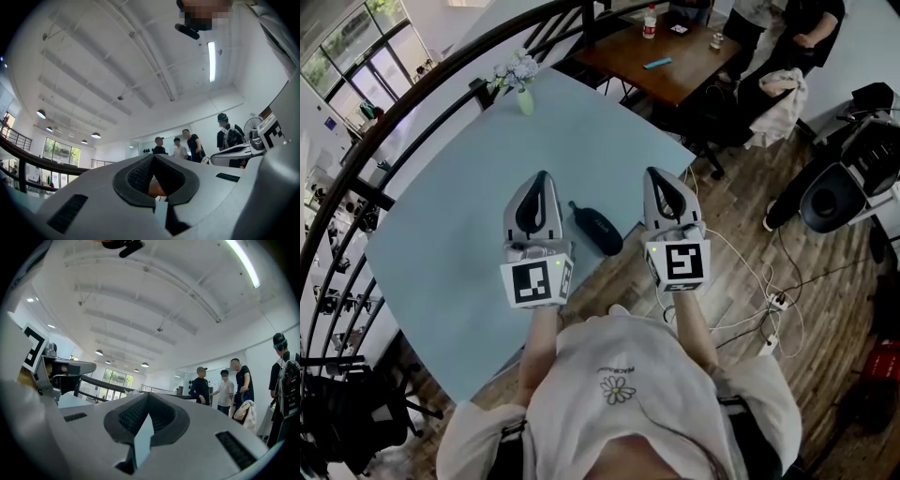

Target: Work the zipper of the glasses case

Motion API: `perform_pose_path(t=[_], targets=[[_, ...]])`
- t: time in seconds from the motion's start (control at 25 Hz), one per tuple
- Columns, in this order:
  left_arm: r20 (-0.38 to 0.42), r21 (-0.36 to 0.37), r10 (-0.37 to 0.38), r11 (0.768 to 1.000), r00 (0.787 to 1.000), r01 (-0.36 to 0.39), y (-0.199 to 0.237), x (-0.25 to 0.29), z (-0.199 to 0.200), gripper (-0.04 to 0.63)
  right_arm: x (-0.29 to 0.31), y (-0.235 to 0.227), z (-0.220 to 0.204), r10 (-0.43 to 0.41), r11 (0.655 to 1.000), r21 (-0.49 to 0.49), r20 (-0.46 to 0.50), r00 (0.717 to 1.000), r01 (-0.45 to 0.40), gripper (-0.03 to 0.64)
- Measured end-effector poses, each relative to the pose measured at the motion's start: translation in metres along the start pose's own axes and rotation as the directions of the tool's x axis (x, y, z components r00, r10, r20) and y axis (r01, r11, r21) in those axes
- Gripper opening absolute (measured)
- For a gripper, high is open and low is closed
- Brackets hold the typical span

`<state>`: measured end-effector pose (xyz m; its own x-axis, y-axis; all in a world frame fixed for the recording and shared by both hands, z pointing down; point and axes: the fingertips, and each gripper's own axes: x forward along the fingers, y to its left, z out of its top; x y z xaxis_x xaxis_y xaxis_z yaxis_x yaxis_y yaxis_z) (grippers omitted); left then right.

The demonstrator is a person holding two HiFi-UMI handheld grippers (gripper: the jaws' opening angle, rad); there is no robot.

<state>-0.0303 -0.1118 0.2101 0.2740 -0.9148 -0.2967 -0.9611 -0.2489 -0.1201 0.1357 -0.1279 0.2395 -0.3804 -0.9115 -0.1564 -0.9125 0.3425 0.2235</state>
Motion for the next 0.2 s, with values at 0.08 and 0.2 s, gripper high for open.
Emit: perform_pose_path(t=[0.08, 0.2], targets=[[0.002, 0.002, 0.001, 1.000, 1.000, -0.001, -0.0005, 0.0001, 0.0008, 0.014, -0.0001, -0.0014, -0.0004, -0.003, 1.000, -0.001, 0.003, 1.000, 0.003, 0.006], [0.004, 0.009, 0.004, 1.000, 1.000, -0.004, 0.0001, 0.0004, 0.0010, 0.014, 0.0004, -0.0029, -0.0016, -0.007, 1.000, -0.002, 0.007, 1.000, 0.007, 0.006]])
